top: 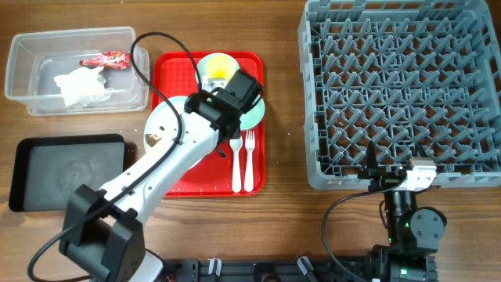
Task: Sort waste into correct bins and load items into the dishwasher rack
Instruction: 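Grasp the blue plate rim with the left gripper and lift, then tilt the plate over the black tray to dump the rice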
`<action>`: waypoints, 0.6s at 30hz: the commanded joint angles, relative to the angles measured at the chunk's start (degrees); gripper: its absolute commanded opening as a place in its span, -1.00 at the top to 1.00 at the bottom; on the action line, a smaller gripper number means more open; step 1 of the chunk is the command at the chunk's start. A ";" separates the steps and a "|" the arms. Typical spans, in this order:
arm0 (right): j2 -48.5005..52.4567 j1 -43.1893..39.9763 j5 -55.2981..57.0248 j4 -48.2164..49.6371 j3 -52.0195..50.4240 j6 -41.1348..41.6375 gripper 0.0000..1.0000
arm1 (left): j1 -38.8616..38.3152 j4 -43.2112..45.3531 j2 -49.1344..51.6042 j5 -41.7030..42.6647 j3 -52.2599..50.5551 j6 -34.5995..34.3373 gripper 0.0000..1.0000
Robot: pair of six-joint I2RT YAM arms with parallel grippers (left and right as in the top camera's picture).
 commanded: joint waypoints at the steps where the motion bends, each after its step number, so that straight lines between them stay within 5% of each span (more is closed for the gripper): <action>1: -0.31 0.09 0.72 0.26 -0.09 -0.70 -1.00 | 3.30 -0.83 -2.69 -2.97 1.36 -0.52 0.92; 18: -0.31 0.09 0.72 0.26 -0.09 -0.70 -1.00 | 22.29 -2.89 -8.44 -3.56 1.36 -0.52 0.92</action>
